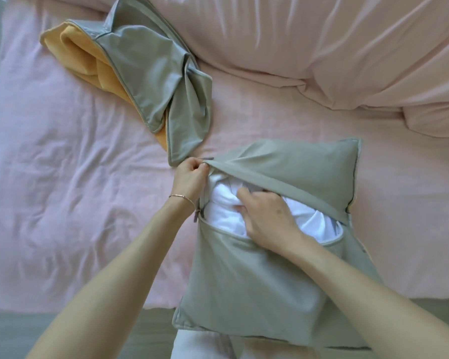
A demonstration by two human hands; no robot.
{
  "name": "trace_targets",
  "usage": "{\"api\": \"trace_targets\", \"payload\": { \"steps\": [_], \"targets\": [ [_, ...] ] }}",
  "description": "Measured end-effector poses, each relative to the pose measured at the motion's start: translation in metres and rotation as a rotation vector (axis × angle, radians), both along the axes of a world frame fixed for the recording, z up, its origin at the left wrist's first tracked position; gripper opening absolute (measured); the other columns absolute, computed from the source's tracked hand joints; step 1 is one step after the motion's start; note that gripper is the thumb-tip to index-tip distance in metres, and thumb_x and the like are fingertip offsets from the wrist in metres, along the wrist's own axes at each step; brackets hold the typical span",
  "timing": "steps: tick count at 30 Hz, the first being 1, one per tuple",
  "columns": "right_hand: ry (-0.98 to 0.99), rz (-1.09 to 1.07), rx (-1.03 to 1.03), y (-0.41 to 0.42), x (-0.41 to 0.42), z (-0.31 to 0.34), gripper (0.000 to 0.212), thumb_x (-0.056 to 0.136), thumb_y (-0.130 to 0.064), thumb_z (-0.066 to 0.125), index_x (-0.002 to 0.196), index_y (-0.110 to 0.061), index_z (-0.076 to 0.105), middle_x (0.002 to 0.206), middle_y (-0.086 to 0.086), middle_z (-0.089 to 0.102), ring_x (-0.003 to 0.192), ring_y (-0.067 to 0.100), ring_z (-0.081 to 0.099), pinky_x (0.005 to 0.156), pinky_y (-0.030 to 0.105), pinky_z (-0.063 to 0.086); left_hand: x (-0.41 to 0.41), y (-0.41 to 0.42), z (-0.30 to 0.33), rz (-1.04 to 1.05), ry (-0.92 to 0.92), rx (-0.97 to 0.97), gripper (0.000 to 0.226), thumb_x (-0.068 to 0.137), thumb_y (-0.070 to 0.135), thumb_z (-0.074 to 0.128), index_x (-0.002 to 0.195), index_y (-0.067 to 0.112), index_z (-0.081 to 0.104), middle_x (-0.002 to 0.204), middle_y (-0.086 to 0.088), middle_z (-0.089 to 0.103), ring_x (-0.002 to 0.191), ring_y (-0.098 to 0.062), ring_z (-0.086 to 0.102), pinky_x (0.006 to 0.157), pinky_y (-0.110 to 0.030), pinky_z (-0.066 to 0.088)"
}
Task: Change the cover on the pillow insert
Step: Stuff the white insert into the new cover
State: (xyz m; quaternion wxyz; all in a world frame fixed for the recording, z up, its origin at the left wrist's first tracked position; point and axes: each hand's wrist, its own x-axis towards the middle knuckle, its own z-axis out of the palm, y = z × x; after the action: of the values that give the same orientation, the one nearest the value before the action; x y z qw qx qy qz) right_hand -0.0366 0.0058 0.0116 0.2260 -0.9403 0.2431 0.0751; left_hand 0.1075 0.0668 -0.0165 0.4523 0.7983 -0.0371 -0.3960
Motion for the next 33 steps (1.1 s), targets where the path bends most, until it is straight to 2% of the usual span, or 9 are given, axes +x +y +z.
{"api": "trace_targets", "payload": {
  "steps": [4,8,13,15,18,22,25,29,33],
  "targets": [
    [-0.186,-0.058,0.009,0.008,-0.041,0.008,0.013,0.070,-0.007,0.057,0.081,-0.012,0.052,0.055,0.006,0.051,0.052,0.031,0.049,0.052,0.033,0.028,-0.014,0.001,-0.001,-0.158,0.016,-0.048,0.027,0.089,0.003,0.048,0.066,0.016,0.053,0.066,0.003,0.050,0.065,-0.009,0.044,0.065,-0.023,0.037],
    [-0.337,-0.176,-0.150,0.007,-0.049,0.017,0.025,0.084,-0.019,0.053,0.104,-0.013,0.066,0.081,0.005,0.059,0.074,0.025,0.048,0.066,0.035,0.037,-0.017,-0.001,0.007,-0.241,0.008,-0.089,0.025,0.092,0.007,0.049,0.070,0.019,0.053,0.068,0.005,0.050,0.065,-0.007,0.044,0.065,-0.022,0.036],
    [-0.375,-0.160,0.036,-0.006,-0.032,0.018,0.054,0.078,-0.030,0.056,0.125,-0.005,0.047,0.114,0.011,0.056,0.100,0.022,0.044,0.093,0.029,0.035,-0.017,-0.008,0.013,-0.221,0.157,-0.105,0.025,0.092,0.007,0.049,0.069,0.015,0.053,0.065,0.000,0.049,0.060,-0.010,0.043,0.054,-0.019,0.034],
    [-0.261,-0.162,0.139,-0.017,-0.036,0.018,0.064,0.076,-0.035,0.061,0.131,-0.006,0.044,0.118,0.010,0.052,0.102,0.019,0.038,0.093,0.020,0.028,-0.017,-0.008,0.011,-0.157,0.202,-0.079,0.028,0.092,0.006,0.050,0.065,0.014,0.050,0.062,-0.001,0.046,0.055,-0.010,0.040,0.049,-0.019,0.032],
    [-0.208,-0.233,0.256,-0.024,-0.047,0.016,0.055,0.076,-0.022,0.071,0.125,-0.008,0.051,0.110,0.004,0.048,0.099,0.013,0.037,0.086,0.013,0.026,-0.017,-0.009,0.010,-0.104,0.261,-0.048,0.030,0.092,0.007,0.051,0.063,0.013,0.048,0.059,-0.003,0.043,0.049,-0.010,0.039,0.043,-0.017,0.029],
    [-0.417,-0.434,0.240,-0.018,-0.028,0.023,0.016,0.079,-0.009,0.055,0.093,-0.004,0.060,0.079,0.001,0.057,0.073,0.012,0.048,0.064,0.024,0.037,-0.020,-0.013,0.014,-0.144,0.293,-0.042,0.025,0.092,0.008,0.051,0.067,0.011,0.050,0.060,-0.005,0.044,0.048,-0.011,0.041,0.046,-0.022,0.028],
    [-0.644,-0.592,0.324,-0.006,0.002,0.034,0.020,0.082,-0.007,0.057,0.102,-0.005,0.060,0.089,-0.007,0.059,0.079,0.005,0.053,0.073,0.016,0.041,-0.022,-0.011,0.018,-0.164,0.360,-0.088,0.009,0.079,0.007,0.061,0.070,0.009,0.062,0.066,-0.009,0.054,0.063,-0.019,0.047,0.054,-0.025,0.033],
    [-0.585,-0.240,0.165,0.014,0.008,0.012,0.036,0.084,-0.014,0.056,0.119,-0.003,0.058,0.117,0.003,0.060,0.110,0.020,0.051,0.098,0.028,0.039,-0.011,-0.001,0.014,-0.079,0.445,-0.085,0.041,0.084,-0.002,0.046,0.052,0.014,0.066,0.046,0.005,0.058,0.051,-0.013,0.053,0.052,-0.023,0.041],
    [-0.378,-0.073,0.031,0.022,-0.023,-0.016,0.035,0.082,-0.021,0.050,0.110,-0.004,0.063,0.095,0.008,0.066,0.087,0.024,0.059,0.073,0.036,0.048,0.004,0.013,0.015,-0.089,0.446,-0.099,0.030,0.088,0.004,0.052,0.060,0.012,0.054,0.046,0.005,0.052,0.044,-0.008,0.047,0.043,-0.014,0.038]
  ]
}}
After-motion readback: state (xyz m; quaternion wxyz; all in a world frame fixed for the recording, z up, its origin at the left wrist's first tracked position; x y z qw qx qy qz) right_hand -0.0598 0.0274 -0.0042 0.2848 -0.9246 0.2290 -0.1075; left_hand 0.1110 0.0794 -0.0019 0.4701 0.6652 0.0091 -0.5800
